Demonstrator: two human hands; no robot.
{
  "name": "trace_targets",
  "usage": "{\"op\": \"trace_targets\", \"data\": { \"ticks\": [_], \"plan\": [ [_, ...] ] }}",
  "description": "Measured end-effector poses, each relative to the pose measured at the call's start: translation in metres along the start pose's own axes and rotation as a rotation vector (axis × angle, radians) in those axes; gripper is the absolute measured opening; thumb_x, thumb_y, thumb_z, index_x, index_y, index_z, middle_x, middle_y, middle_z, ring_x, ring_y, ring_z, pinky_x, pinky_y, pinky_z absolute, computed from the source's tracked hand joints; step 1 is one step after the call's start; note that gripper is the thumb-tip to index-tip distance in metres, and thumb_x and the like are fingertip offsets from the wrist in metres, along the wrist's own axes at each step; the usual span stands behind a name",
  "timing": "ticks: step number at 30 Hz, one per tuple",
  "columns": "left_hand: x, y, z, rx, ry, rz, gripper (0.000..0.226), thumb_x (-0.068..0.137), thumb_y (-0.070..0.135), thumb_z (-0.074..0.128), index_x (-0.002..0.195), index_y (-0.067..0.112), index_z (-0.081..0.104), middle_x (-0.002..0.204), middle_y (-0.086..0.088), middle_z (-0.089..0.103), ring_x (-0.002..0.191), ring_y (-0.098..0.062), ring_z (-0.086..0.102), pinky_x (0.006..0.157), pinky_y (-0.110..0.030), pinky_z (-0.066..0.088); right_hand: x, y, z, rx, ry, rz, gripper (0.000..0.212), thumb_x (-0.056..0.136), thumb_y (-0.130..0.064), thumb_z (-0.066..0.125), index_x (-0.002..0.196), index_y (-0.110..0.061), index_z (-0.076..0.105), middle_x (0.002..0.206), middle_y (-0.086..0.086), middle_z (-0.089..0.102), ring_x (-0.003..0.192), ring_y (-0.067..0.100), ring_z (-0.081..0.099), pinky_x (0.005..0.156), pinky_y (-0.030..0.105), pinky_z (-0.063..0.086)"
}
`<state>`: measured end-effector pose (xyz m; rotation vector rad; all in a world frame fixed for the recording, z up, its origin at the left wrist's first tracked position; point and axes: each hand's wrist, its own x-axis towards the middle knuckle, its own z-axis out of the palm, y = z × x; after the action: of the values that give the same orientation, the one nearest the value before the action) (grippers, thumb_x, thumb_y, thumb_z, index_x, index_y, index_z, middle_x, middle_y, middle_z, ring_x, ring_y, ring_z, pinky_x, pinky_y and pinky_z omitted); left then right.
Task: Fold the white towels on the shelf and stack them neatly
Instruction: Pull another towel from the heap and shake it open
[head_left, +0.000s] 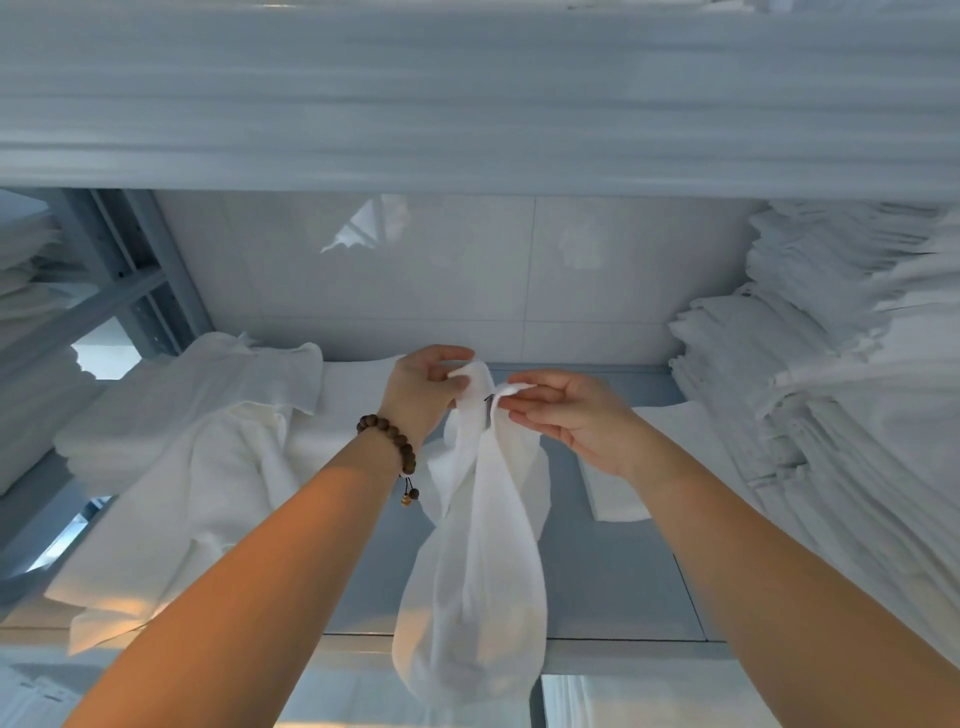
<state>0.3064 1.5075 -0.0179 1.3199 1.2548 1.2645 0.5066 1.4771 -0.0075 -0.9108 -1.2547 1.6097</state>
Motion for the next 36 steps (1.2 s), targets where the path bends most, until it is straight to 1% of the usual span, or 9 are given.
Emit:
{"op": "trace_targets", "data": {
  "ticks": [4, 11, 15, 19, 21, 25, 29, 32, 36],
  "plan": [
    [-0.012, 0.003, -0.001, 0.025, -0.061, 0.017, 0.025, 0.083, 0.000, 0.063, 0.098, 0.020, 0.069, 0.087, -0.020, 0.068, 0.080, -0.021, 0.062, 0.082, -0.037, 0.055, 0.008, 0.003, 0.010, -0.227, 0.188, -0.052, 0.015, 0.084, 0.003, 0.063, 0.099, 0.005, 0.061, 0.081, 0.015, 0.069, 0.067, 0.017, 0.071, 0.069, 0.026, 0.059],
    [-0.030, 0.012, 0.003, 0.078, -0.113, 0.052, 0.018, 0.090, 0.006, 0.056, 0.096, 0.017, 0.069, 0.100, -0.006, 0.071, 0.093, -0.025, 0.067, 0.085, -0.036, 0.055, 0.021, 0.010, 0.035, -0.567, 0.325, -0.043, 0.017, 0.078, -0.018, 0.075, 0.080, -0.005, 0.064, 0.060, 0.008, 0.067, 0.047, 0.017, 0.065, 0.049, 0.028, 0.053],
    [-0.034, 0.011, -0.001, 0.175, -0.121, 0.109, 0.010, 0.084, 0.024, 0.069, 0.094, 0.023, 0.070, 0.088, 0.008, 0.072, 0.085, -0.008, 0.068, 0.074, -0.016, 0.053, 0.026, 0.010, 0.039, -0.761, 0.359, -0.098, 0.021, 0.073, -0.026, 0.077, 0.072, -0.010, 0.064, 0.056, 0.002, 0.062, 0.043, 0.015, 0.057, 0.047, 0.029, 0.049],
    [-0.034, 0.009, -0.009, 0.302, -0.125, 0.212, 0.014, 0.076, 0.019, 0.077, 0.089, 0.020, 0.072, 0.083, 0.009, 0.072, 0.077, -0.001, 0.067, 0.069, -0.009, 0.047, 0.028, 0.010, 0.038, -0.976, 0.305, -0.202, 0.030, 0.068, -0.041, 0.080, 0.070, -0.014, 0.067, 0.068, -0.003, 0.057, 0.064, 0.013, 0.053, 0.059, 0.027, 0.039],
    [-0.033, 0.011, -0.014, 0.337, -0.116, 0.223, 0.010, 0.077, 0.013, 0.075, 0.084, 0.020, 0.073, 0.079, 0.005, 0.072, 0.075, -0.006, 0.067, 0.069, -0.015, 0.050, 0.030, 0.010, 0.033, -1.003, 0.213, -0.255, 0.031, 0.070, -0.043, 0.078, 0.076, -0.014, 0.071, 0.097, -0.001, 0.062, 0.091, 0.012, 0.056, 0.075, 0.025, 0.038],
    [-0.029, 0.019, -0.031, 0.414, -0.142, 0.258, 0.021, 0.078, 0.006, 0.071, 0.077, 0.027, 0.072, 0.081, 0.006, 0.072, 0.078, -0.009, 0.067, 0.076, -0.020, 0.051, 0.030, 0.010, 0.024, -1.003, -0.110, -0.185, 0.014, 0.084, -0.025, 0.069, 0.093, -0.016, 0.074, 0.136, -0.006, 0.053, 0.138, 0.004, 0.026, 0.105, 0.017, 0.020],
    [-0.029, 0.027, -0.045, 0.684, -0.172, 0.349, 0.018, 0.078, 0.006, 0.067, 0.080, 0.023, 0.070, 0.080, 0.009, 0.069, 0.076, -0.011, 0.062, 0.073, -0.023, 0.047, 0.026, 0.016, 0.035, -0.840, -0.150, -0.221, 0.015, 0.084, -0.017, 0.069, 0.093, -0.006, 0.073, 0.113, 0.001, 0.066, 0.116, 0.001, 0.047, 0.091, 0.008, 0.032],
    [-0.035, 0.031, -0.054, 0.868, -0.159, 0.395, 0.018, 0.080, 0.007, 0.063, 0.084, 0.023, 0.070, 0.082, 0.009, 0.067, 0.072, -0.007, 0.058, 0.069, -0.021, 0.042, 0.028, 0.021, 0.047, -0.950, -0.117, -0.358, 0.014, 0.083, -0.017, 0.070, 0.087, -0.003, 0.072, 0.093, 0.012, 0.065, 0.082, 0.016, 0.057, 0.073, 0.021, 0.037],
    [-0.047, 0.040, -0.068, 0.936, -0.049, 0.428, 0.015, 0.083, 0.009, 0.062, 0.087, 0.020, 0.071, 0.089, 0.004, 0.069, 0.072, -0.008, 0.054, 0.071, -0.022, 0.043, 0.031, 0.032, 0.053, -1.014, -0.106, -0.481, 0.019, 0.082, -0.022, 0.071, 0.075, -0.004, 0.069, 0.080, 0.003, 0.062, 0.072, 0.018, 0.056, 0.067, 0.029, 0.039]
  ]
}}
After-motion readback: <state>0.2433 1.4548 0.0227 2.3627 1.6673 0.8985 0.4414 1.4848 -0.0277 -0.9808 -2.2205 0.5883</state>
